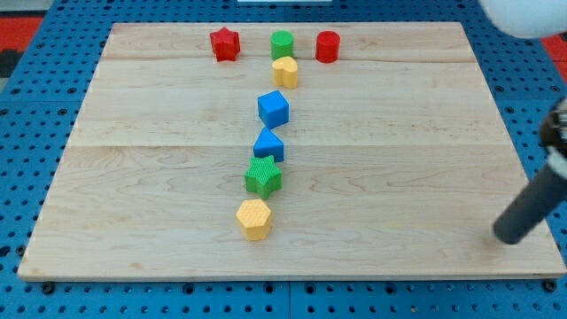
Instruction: Push the yellow hexagon to the right side of the board
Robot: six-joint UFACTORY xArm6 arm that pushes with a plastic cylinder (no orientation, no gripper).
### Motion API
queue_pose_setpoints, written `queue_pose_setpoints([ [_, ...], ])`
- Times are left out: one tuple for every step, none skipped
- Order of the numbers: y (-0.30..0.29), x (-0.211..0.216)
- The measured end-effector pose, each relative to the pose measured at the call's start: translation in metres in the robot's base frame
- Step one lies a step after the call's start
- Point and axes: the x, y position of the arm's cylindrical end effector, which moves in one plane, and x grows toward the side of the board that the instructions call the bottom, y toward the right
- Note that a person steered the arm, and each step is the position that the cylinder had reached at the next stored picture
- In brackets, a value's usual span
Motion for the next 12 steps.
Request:
queue_pose_setpoints([
  [-0.022,-0.013],
  [-0.086,0.0],
  [-0.093,0.041],
  [-0.113,0.04],
  [-0.148,0.041],
  [-0.165,0.041],
  [-0.165,0.041],
  [-0.193,0.04],
  [-0.24,0.04],
  [-0.279,0.041],
  [-0.282,0.032],
  [-0.296,0.014],
])
